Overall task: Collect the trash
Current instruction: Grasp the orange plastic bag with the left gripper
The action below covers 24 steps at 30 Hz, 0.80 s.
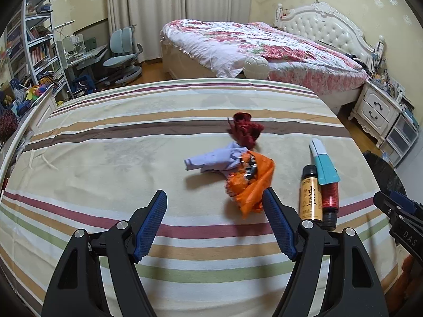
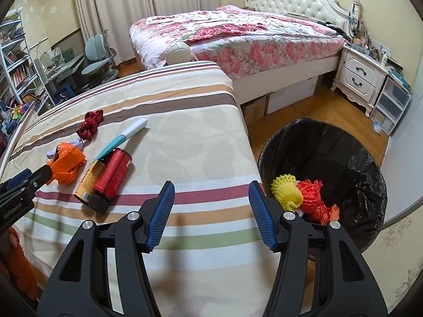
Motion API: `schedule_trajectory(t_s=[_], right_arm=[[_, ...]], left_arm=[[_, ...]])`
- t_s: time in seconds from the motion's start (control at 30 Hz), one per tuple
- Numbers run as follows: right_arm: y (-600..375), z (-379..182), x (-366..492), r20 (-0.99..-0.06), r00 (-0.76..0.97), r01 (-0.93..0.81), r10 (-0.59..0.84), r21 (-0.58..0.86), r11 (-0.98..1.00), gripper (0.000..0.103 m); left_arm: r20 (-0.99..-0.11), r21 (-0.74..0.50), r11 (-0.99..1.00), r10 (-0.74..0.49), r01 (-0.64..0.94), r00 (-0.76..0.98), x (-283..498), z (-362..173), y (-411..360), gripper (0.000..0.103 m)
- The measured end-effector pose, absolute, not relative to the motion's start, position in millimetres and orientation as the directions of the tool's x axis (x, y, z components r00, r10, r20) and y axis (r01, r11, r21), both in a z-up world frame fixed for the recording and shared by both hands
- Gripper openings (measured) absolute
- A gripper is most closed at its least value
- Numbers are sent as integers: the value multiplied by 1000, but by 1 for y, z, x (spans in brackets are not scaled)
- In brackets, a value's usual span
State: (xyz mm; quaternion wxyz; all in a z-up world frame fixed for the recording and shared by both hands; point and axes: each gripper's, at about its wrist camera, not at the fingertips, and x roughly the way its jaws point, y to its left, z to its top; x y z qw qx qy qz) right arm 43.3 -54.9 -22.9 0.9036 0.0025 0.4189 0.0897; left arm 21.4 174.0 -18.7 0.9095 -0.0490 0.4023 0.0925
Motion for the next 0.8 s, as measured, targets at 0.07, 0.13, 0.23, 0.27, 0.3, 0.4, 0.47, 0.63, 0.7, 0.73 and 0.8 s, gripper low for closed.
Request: schedule_trajectory(t_s=[0.07,0.13,0.23,0.27,0.3,0.4,0.47,0.63,0.7,0.73,0.8], right_arm=[[-60,-23,44,-756,633,-152,166,88,984,57],[-65,-24,44,-755,634,-146,167,95,985,57],[-71,-25,46,-755,633,-137,169,106,985,57],[-73,-26,46,-755,633,-134,171,110,985,57],[-74,-26,46,-755,633,-132,172,113,985,57],[-78,-27,47,-755,632,-127,173,120,985,57],[-79,-28,47,-755,632,-125,175,123,985,57],[-80,-28,47,-755,632,-125,174,123,985,57],[-78,-28,48,-756,632,-128,174,120,985,57],[-77,-27,48,-755,632,-130,174,118,984,57],[-74,-26,48,-754,632,-137,177,116,984,57]], left_arm=[[-746,-15,980,123,-200,655,25,-20,168,73],[-745,-5,981,125,-193,656,26,-21,163,72],[-743,15,984,129,-177,656,31,-23,155,66],[-746,18,985,129,-174,654,32,-25,154,65],[-747,16,985,125,-170,653,33,-25,153,64],[-750,14,988,113,-155,652,35,-28,148,53],[-758,17,990,103,-139,644,36,-30,145,34],[-767,-9,994,64,-111,639,34,-36,143,26],[-764,-10,994,63,-110,643,31,-34,144,25],[-761,-14,994,61,-111,645,30,-33,146,25],[-755,-16,993,63,-115,653,26,-30,149,25]])
